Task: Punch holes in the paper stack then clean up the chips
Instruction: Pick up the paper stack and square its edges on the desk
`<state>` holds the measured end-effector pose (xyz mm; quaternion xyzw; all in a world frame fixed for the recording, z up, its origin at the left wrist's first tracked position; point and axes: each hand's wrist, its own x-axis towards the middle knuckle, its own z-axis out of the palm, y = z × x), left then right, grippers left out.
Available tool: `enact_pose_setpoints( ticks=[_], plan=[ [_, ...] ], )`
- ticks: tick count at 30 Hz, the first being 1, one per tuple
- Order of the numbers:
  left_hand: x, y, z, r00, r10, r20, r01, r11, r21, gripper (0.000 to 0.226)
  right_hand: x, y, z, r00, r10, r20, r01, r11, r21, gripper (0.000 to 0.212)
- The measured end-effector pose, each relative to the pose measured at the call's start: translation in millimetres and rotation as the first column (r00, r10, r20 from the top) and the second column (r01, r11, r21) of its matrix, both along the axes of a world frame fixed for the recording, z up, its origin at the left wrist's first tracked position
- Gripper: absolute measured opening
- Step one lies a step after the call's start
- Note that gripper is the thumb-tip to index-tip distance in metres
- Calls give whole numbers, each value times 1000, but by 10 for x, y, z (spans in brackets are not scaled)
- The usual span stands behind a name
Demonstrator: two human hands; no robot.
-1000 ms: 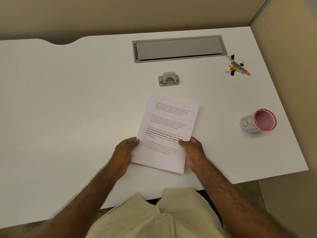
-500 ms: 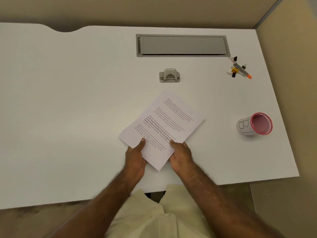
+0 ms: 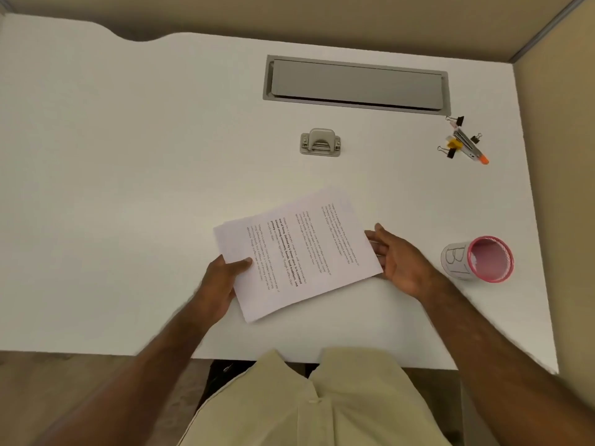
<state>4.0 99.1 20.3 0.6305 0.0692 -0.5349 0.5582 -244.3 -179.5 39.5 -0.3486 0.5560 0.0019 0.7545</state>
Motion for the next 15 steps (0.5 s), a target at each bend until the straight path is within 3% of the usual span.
enact_pose_setpoints(
  ticks=[3,6,9,11,15],
  plan=[
    [20,-50,-18,999,-50,5,50,999,6,43,110,-111,47,972,233,-35,-235,969,-81,45],
    [5,-124,-35,996,-91,4,91,996,-1,43,269,-82,41,938,326,-120,-346,908,-237,45],
    [-14,-200,-40,995,-102,19,102,995,5,49,382,-39,-14,850,417,-322,-523,736,-429,53],
    [-12,-239,-53,995,-99,30,99,995,15,50,384,-63,-53,806,395,-440,-585,644,-494,57],
    [-9,-295,-77,996,-80,39,78,995,59,40,330,-90,-92,807,361,-467,-582,619,-527,51]
  ],
)
